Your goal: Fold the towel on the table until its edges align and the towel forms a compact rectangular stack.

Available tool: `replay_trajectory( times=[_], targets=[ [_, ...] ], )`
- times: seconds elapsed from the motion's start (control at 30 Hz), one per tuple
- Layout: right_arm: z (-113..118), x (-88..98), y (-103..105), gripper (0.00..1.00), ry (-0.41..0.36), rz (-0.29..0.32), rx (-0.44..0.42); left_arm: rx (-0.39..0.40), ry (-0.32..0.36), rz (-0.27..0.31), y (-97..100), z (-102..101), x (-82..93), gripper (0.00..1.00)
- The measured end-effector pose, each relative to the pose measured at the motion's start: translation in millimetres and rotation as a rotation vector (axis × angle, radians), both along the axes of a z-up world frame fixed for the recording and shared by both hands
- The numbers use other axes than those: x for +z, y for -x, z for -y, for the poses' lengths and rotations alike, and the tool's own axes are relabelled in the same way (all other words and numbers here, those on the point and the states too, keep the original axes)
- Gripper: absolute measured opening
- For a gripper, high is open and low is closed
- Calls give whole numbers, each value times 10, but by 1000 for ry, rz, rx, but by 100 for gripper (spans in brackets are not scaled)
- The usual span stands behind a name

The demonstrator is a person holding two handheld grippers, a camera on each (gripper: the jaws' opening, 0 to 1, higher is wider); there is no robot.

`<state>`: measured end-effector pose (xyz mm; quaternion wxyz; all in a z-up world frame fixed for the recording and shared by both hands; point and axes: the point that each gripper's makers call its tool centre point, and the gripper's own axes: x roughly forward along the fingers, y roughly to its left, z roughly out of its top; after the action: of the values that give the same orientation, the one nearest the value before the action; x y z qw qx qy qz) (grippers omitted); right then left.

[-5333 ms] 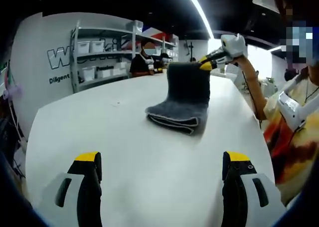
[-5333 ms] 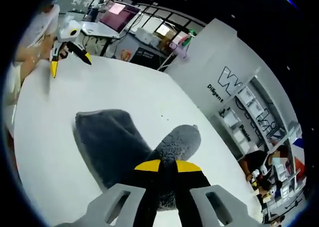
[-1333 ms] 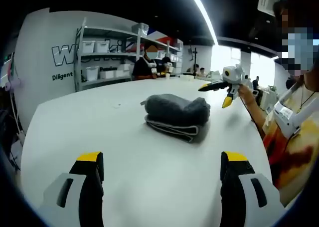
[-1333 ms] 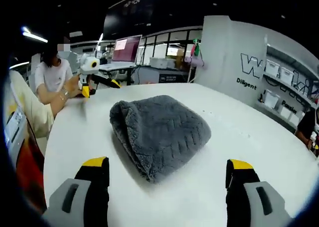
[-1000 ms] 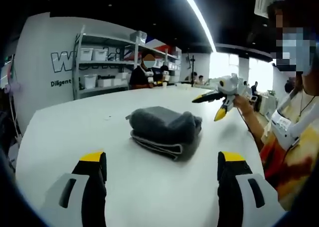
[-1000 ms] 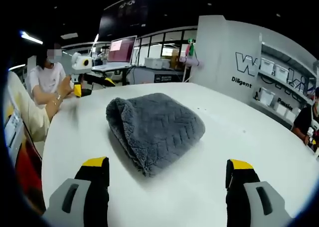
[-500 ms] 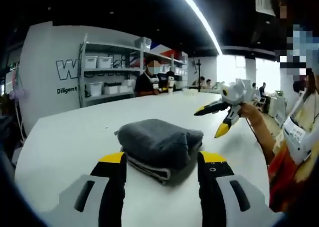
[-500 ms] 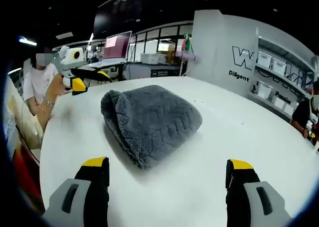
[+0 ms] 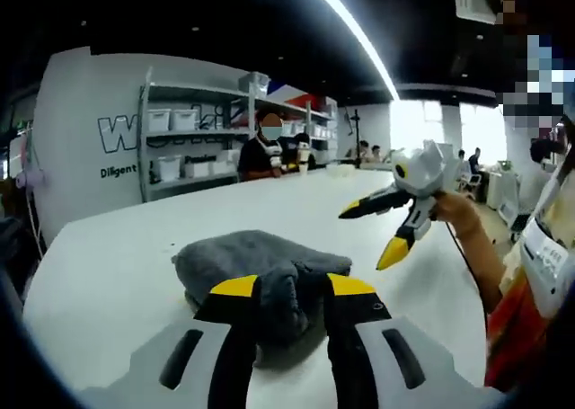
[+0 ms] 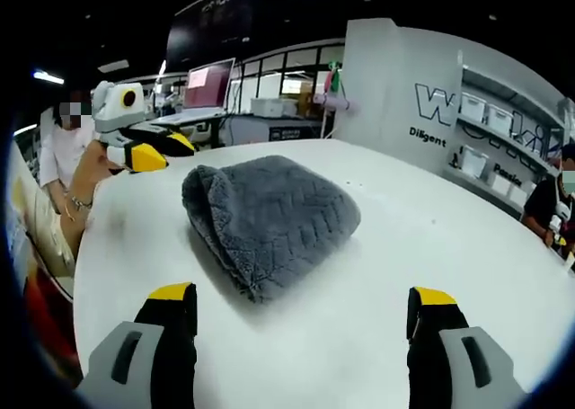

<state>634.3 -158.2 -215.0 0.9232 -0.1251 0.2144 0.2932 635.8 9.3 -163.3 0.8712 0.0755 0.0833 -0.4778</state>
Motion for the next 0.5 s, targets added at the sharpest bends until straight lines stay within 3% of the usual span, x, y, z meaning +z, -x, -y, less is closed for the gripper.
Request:
replay_trajectory(
  times=[0.17,0.27,0.5],
  targets=[
    [11,9,2,99,-1,0,1,9,-65,56,-27,83,-33,14],
    [13,10,9,99,-2,-1,4,51,-183,84,-104,69,-170,14],
    [36,-1,13,99,-3,-7,-2,70,-237,140,-137,28,-188,4]
  ],
)
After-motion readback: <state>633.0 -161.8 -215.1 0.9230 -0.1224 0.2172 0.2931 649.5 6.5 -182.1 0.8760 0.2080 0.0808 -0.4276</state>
